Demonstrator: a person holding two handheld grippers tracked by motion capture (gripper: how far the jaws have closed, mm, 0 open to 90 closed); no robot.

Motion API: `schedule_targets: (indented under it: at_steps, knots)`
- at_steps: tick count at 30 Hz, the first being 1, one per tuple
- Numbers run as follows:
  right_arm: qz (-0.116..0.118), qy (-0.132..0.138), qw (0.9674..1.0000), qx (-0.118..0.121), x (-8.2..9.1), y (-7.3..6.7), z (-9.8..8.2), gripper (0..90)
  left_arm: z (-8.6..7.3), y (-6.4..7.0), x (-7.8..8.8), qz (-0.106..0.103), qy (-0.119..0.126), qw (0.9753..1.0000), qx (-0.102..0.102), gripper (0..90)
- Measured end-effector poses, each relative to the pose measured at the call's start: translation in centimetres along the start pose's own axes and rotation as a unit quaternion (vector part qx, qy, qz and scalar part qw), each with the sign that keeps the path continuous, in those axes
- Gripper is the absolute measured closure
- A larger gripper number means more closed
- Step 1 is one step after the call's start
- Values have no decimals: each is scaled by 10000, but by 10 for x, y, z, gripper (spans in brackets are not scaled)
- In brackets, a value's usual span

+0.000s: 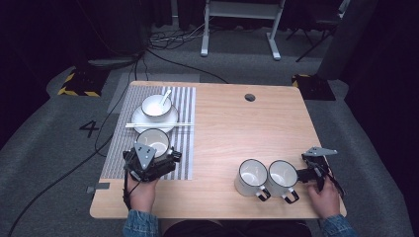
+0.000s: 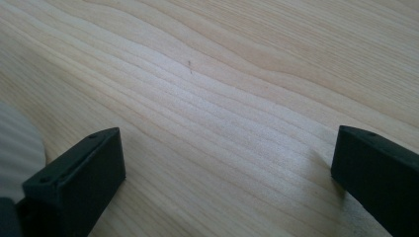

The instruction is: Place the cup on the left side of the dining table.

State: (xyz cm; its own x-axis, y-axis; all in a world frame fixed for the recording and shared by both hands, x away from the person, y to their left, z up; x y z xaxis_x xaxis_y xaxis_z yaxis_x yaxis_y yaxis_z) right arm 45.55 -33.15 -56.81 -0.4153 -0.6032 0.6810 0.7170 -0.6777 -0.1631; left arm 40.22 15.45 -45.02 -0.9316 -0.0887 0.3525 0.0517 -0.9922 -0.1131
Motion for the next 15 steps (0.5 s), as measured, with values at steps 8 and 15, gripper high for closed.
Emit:
schedule_targets:
  at_steps: [8, 15]
  knots:
    - [0, 1, 10000, -2, 0, 0, 0, 2, 4, -27, -20, 259, -77, 9996, 118, 34]
    - [2, 0, 10000, 0, 0, 0, 0, 2, -7, -50, -58, 426, -517, 9977, 124, 34]
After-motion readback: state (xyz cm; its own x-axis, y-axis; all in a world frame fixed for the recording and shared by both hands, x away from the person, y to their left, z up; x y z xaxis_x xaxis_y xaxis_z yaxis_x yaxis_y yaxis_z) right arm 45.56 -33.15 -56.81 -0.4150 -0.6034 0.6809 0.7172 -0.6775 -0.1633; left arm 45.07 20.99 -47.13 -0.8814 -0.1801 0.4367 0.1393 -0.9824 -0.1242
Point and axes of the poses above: each handheld gripper's, and its own axes: x roughly backward along the jaws, z roughly out of its top, y roughly to its right, the point moved 9 cm from there along -x, roughly forward along the jaws, and after that the axes turned 15 degrees about z, right-handed, at the moved point
